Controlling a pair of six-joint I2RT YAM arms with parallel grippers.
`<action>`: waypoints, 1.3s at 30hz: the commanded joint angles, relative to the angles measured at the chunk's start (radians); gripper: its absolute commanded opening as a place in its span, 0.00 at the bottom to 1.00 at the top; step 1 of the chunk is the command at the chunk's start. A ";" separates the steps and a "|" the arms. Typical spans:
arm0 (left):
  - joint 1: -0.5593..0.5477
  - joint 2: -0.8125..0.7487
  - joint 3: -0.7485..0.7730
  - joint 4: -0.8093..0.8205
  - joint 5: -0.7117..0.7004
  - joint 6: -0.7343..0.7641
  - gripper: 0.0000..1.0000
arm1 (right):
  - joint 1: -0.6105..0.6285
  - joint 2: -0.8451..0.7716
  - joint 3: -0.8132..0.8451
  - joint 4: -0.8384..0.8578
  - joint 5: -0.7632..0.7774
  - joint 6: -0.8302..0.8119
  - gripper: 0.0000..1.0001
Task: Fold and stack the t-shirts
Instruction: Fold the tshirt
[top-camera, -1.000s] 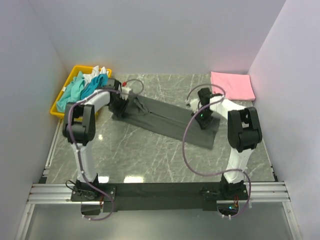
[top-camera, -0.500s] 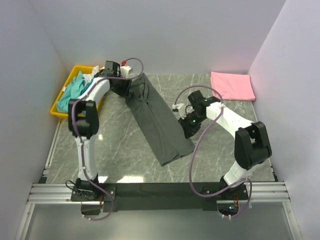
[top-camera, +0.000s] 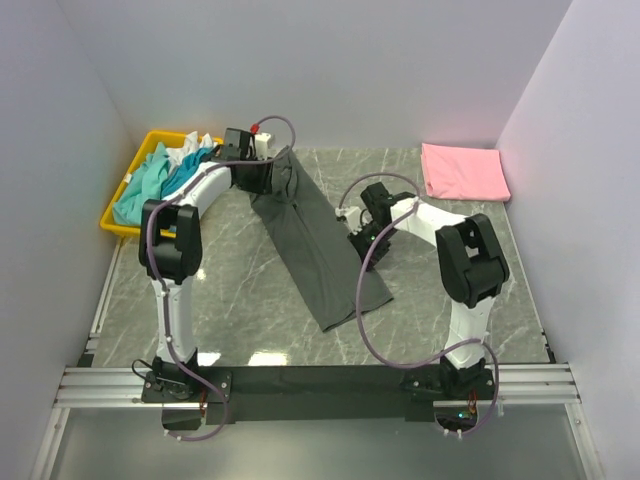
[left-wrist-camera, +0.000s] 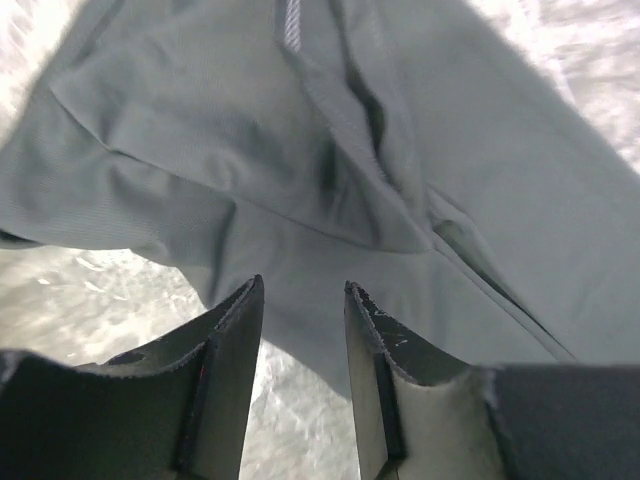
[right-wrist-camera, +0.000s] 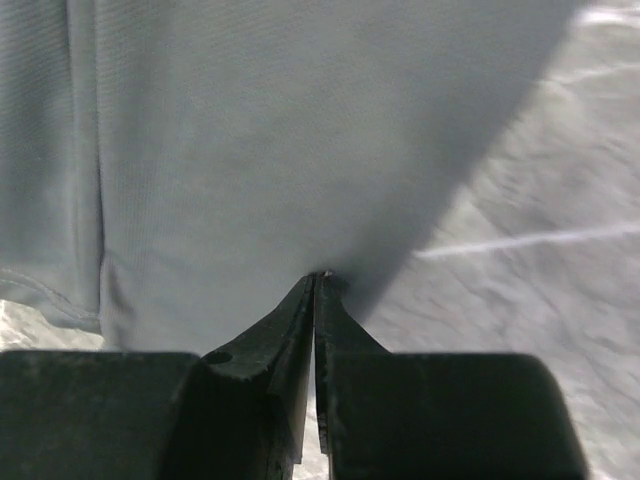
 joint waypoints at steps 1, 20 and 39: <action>0.004 0.045 0.023 0.036 -0.030 -0.064 0.43 | 0.044 0.008 -0.006 0.021 -0.002 0.024 0.10; -0.062 0.427 0.452 -0.067 0.033 -0.036 0.47 | 0.190 -0.054 -0.111 0.049 -0.220 0.149 0.16; 0.041 -0.279 0.006 0.191 0.516 0.097 0.77 | 0.158 -0.636 -0.290 0.159 0.000 -0.039 0.48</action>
